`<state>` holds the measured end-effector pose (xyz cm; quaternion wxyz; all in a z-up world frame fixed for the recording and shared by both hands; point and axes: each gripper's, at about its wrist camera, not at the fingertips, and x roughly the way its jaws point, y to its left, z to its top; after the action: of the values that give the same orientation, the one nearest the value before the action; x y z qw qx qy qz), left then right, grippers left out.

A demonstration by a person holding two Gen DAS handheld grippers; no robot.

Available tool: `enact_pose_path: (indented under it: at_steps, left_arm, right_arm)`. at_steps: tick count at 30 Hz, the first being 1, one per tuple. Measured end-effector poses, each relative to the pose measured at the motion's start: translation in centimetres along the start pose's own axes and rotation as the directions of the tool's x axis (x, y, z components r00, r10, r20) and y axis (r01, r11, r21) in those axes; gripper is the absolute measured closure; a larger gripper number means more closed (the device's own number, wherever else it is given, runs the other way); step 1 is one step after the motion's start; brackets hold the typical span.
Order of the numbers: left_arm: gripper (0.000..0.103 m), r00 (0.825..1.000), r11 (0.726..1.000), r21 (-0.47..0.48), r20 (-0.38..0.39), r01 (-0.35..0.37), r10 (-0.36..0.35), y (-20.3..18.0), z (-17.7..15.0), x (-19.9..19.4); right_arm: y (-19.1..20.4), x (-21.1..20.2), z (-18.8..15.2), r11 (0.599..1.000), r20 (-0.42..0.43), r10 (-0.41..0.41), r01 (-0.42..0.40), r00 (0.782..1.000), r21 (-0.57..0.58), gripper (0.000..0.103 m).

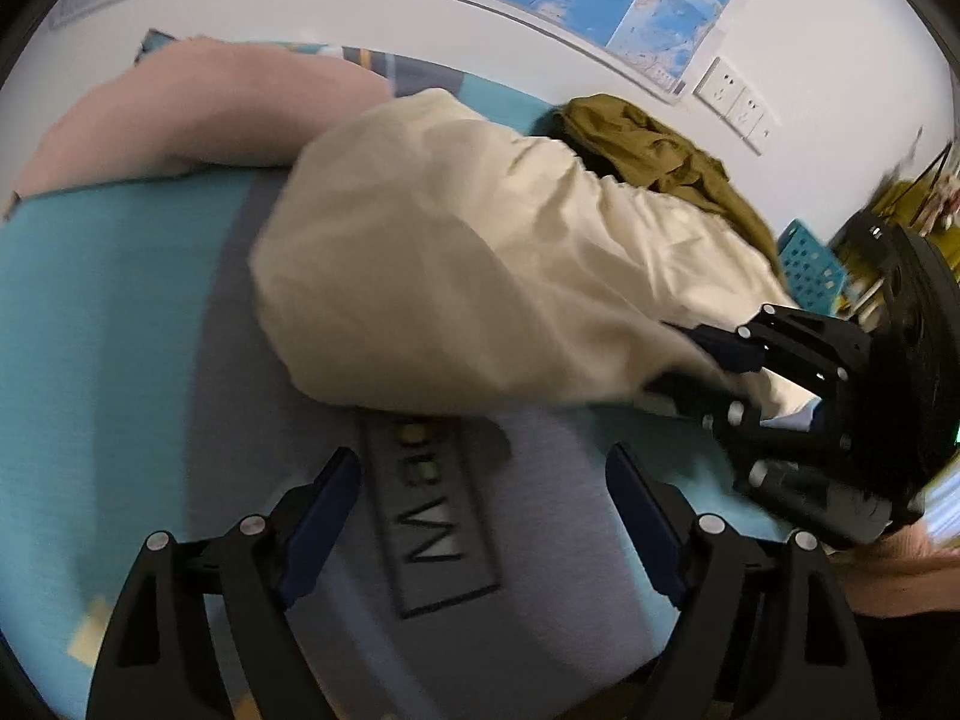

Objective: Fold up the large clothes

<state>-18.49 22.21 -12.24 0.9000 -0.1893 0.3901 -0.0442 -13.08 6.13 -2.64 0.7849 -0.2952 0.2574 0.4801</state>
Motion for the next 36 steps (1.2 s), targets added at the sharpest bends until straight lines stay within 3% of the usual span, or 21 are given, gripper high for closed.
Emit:
enact_pose_path:
  at_steps: [3,5,8,10,13,17,19,22,25,31,34,36]
  left_arm:
    - [0.022,0.997,0.994,-0.067,0.01,0.083,-0.083,0.0,0.7,0.7]
    - [0.022,0.987,0.979,-0.128,0.023,0.159,-0.157,0.1,1.4,1.3]
    - [0.022,0.975,0.948,-0.229,0.071,0.221,-0.21,1.4,1.8,1.8]
    - [0.023,0.965,0.921,-0.289,0.101,0.262,-0.243,2.3,1.9,2.1]
    - [0.022,0.954,0.902,-0.313,0.129,0.298,-0.27,2.8,2.4,2.0]
    - [0.022,0.956,0.903,-0.315,0.118,0.292,-0.268,1.9,3.5,3.0]
    - [0.022,0.96,0.908,-0.314,0.108,0.278,-0.257,1.6,3.8,3.4]
    - [0.023,0.983,0.951,-0.25,0.074,0.18,-0.167,0.2,4.7,4.3]
    - [0.027,0.996,0.982,-0.174,0.068,0.075,-0.065,-1.2,5.0,4.9]
    - [0.051,0.997,0.989,-0.139,0.05,-0.045,0.052,-1.6,5.4,5.3]
    - [0.056,0.995,0.989,-0.117,0.039,-0.085,0.09,-1.8,5.6,5.4]
    - [0.056,0.995,0.988,-0.119,0.032,-0.095,0.099,-1.8,5.8,5.4]
  right_arm:
    - [-1.9,-0.7,0.3,0.99,0.03,0.071,-0.074,0.997,0.119,0.087]
    - [-2.3,-0.9,0.1,0.985,0.041,0.092,-0.097,0.995,0.143,0.087]
    - [-2.0,-0.9,-0.4,0.982,0.031,0.109,-0.112,0.994,0.152,0.084]
    - [-1.8,-0.9,-0.5,0.981,0.028,0.118,-0.121,0.993,0.15,0.077]
    - [-2.2,-2.1,-1.0,0.967,0.055,0.157,-0.165,0.986,0.194,0.071]
    - [-4.9,-5.7,-3.1,0.916,0.13,0.194,-0.227,0.972,0.33,0.047]
    - [-6.6,-7.6,-4.8,0.879,0.167,0.186,-0.239,0.968,0.412,0.042]
    - [-9.9,-10.7,-8.8,0.777,0.199,0.165,-0.251,0.966,0.577,0.039]
    - [-13.0,-13.4,-14.6,0.603,0.229,0.17,-0.285,0.958,0.745,0.03]
    - [-15.9,-16.4,-23.0,0.358,0.184,0.047,-0.189,0.982,0.914,0.029]
    - [-17.0,-16.7,-24.5,0.299,0.182,-0.015,-0.17,0.983,0.939,0.028]
    - [-17.9,-16.1,-25.2,0.232,0.178,-0.029,-0.166,0.984,0.958,0.024]
